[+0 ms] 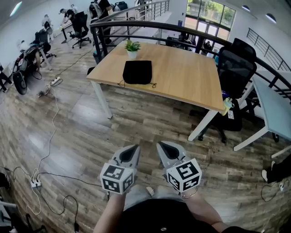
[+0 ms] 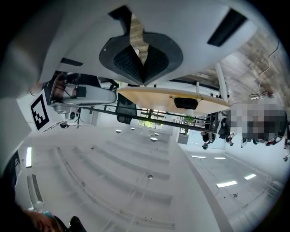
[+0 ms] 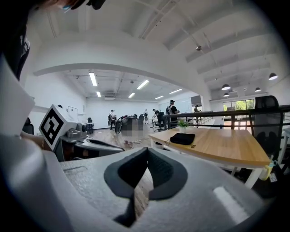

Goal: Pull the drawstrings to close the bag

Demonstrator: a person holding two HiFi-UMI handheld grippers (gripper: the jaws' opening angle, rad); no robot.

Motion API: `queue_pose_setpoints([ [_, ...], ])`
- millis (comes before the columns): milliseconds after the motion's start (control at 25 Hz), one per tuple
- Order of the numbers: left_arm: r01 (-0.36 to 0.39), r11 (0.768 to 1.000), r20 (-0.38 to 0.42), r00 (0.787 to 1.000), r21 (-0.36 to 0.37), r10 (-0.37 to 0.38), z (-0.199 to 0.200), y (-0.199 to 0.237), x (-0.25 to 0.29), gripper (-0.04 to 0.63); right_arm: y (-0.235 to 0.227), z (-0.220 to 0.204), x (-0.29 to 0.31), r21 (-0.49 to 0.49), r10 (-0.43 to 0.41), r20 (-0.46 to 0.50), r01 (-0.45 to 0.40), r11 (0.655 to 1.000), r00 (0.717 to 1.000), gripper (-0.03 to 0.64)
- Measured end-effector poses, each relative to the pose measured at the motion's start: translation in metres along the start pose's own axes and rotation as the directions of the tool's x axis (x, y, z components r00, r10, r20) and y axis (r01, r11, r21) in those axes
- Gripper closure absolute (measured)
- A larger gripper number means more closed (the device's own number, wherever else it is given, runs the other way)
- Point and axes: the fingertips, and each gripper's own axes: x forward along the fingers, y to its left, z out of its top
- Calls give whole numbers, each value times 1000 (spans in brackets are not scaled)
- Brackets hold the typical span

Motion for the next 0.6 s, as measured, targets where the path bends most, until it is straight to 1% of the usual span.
queue_pose_setpoints([
  [280,-16,999,-4,1000,-33,16,-5,4,14,580,-9,-12,9,11,24,-30,-23,1000,999,617],
  [400,-15,999,3,1000,-46,15,-1,11,21,580,-17,-9,19,24,26,-28,-25,999,999,618],
  [600,-5,999,-22,1000,-53,4,-1,32,43,580,-23,-13,46,36,46,-46,-45,998,998,618],
])
